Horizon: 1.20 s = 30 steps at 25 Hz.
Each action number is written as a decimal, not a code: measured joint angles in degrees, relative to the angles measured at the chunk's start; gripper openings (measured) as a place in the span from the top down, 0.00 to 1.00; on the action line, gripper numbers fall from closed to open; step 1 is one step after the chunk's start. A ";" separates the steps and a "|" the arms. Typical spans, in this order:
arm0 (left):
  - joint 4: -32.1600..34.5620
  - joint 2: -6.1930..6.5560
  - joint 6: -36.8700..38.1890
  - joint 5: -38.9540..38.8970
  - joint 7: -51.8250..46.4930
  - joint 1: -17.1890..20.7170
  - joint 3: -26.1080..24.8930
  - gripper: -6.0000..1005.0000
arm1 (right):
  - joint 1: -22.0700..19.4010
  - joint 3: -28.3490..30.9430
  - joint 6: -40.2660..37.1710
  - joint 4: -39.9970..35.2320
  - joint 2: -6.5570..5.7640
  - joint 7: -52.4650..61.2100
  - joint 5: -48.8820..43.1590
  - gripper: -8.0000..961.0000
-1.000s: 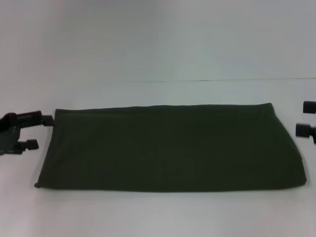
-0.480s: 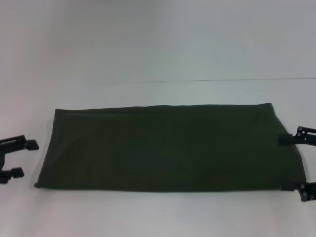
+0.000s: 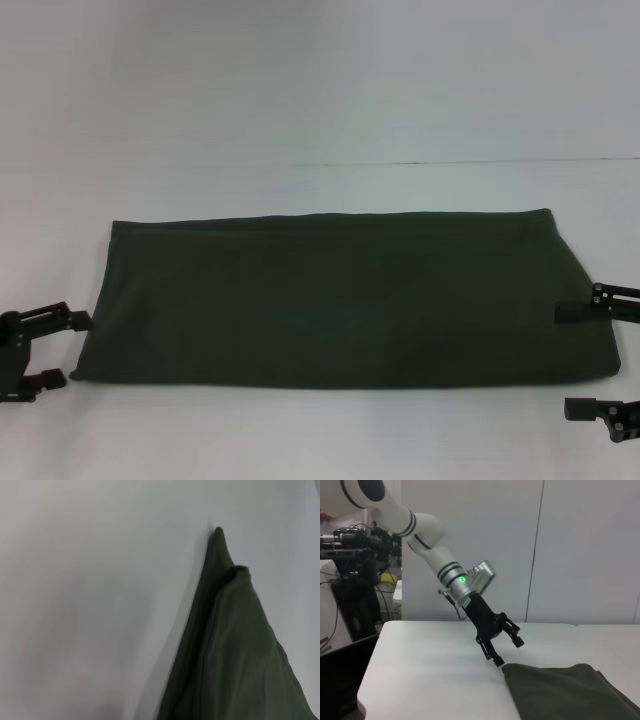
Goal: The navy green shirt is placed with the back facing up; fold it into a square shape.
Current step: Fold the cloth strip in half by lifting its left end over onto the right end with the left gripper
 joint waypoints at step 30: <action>-6.25 -0.22 -7.00 -0.44 -0.45 -1.53 -0.29 0.06 | 0.76 -1.34 -0.38 0.61 -0.39 -1.28 0.43 0.03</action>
